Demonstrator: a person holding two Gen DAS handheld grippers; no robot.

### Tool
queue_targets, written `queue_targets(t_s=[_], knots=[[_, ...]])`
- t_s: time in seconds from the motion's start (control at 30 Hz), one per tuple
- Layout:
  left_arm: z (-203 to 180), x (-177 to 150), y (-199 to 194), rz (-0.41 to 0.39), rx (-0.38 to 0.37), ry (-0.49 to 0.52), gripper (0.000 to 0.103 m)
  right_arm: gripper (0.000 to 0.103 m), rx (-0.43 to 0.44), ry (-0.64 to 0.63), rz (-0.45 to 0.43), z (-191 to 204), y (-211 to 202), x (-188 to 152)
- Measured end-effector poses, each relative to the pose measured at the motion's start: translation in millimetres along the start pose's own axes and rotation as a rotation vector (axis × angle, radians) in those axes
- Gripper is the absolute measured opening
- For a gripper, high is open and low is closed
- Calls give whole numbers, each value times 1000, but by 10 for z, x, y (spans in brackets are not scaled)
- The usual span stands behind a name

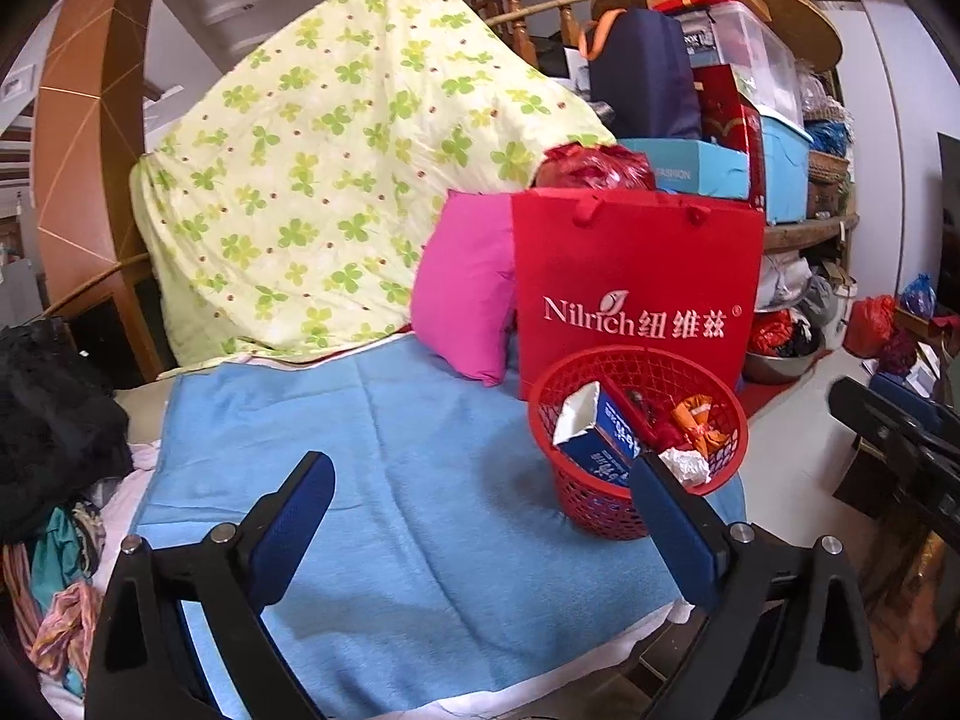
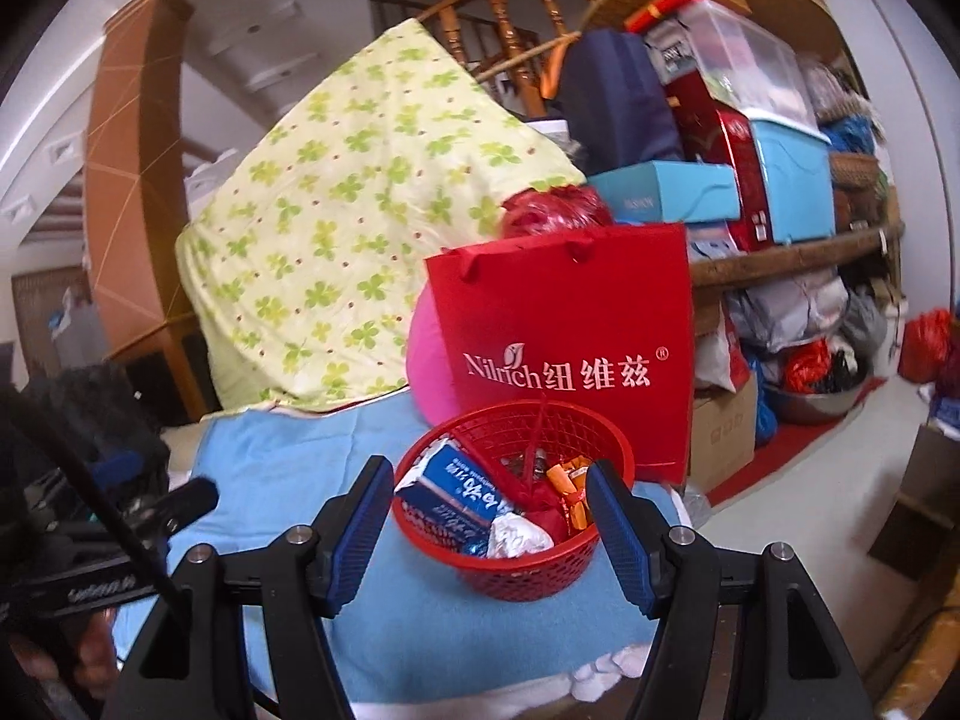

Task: Collect trash

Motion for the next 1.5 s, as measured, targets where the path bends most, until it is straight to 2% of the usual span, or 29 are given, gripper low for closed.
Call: queue_targets(t_s=[0.17,0.23,0.5,1.0,1.1,1.5], knots=[[50,36,-179,0,37,-8,99,70,16,-45,-12,162,-324,122],[73,44,-253,0,44,-9,99,76,18,-47,-17,200,-437,177],[158,81,-509,-8,70,-28,100,77,-4,-76,-22,322,-716,293],[313,117,-741,-8,157,-66,101,77,9,-84,-25,429,-836,320],[310,115,-774,-7,154,-70,101,77,8,-92,-35,462,-868,326],[247,84,-829,3,181,-24,101,77,-5,-74,-29,458,-890,324]])
Point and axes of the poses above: each gripper's, at about its wrist camera, not at the fingertips, and y roughly the way its jaws point, z to its left, x to its top, the point moved 4 cm from there along y, roughly the way its jaws point, and after that the axes turned 5 degrees about y, right-handed, at the moved point
